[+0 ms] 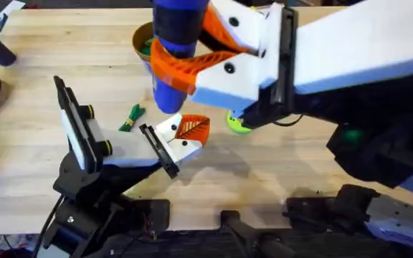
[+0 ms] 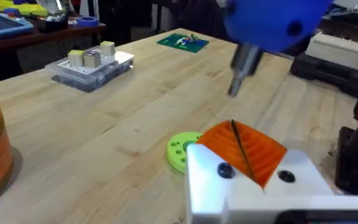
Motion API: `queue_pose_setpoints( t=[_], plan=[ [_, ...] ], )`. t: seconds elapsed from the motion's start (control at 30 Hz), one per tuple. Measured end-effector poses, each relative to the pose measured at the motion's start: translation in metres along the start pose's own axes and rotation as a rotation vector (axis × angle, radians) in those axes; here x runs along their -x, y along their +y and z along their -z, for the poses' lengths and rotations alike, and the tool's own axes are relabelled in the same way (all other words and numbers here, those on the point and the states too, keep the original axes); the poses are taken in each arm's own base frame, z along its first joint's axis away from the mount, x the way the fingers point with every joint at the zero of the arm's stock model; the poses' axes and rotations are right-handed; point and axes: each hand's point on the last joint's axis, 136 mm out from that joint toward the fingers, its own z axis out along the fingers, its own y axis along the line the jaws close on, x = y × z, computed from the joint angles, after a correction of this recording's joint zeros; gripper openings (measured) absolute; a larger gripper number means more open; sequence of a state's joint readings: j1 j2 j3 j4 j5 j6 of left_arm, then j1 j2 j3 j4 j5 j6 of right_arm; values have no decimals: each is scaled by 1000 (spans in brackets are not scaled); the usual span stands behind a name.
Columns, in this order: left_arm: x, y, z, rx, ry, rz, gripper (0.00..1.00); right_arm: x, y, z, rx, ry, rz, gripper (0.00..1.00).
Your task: Pick up the gripper from the table and insert it into the empty holder that is missing its gripper. Then pick up a screw, insert it into the mounting hole, and use the screwdriver to tighten it. Finally, clean up the table by picking up the vegetable and placing it into the bucket.
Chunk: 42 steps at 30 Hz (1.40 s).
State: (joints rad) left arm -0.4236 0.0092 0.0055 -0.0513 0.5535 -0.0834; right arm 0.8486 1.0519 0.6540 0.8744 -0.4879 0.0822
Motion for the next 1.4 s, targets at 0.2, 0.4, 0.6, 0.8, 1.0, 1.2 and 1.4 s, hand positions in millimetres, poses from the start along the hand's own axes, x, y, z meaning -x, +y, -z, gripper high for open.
queue_pose_setpoints(
  t=[0.2, 0.4, 0.6, 0.8, 1.0, 1.2, 1.4],
  plan=[
    [0, 0, 0, 0, 0, 0, 13, -11, -3, -1, -11, 34, -11, 81],
    [0, 0, 0, 0, 0, 0, 13, -21, -6, -2, -22, 63, -24, 82],
    [0, 0, 0, 0, 0, 0, 13, -33, -7, -1, -28, 109, -47, 83],
    [0, 0, 0, 0, 0, 0, 13, -33, -7, -1, -28, 111, -49, 82],
    [0, 0, 0, 0, 0, 0, 13, -34, -7, -1, -29, 114, -58, 80],
    [0, 0, 0, 0, 0, 0, 13, -38, -7, -1, -32, 126, -93, 82],
    [0, 0, 0, 0, 0, 0, 13, -37, -7, -1, -33, 126, -115, 83]
  ],
)
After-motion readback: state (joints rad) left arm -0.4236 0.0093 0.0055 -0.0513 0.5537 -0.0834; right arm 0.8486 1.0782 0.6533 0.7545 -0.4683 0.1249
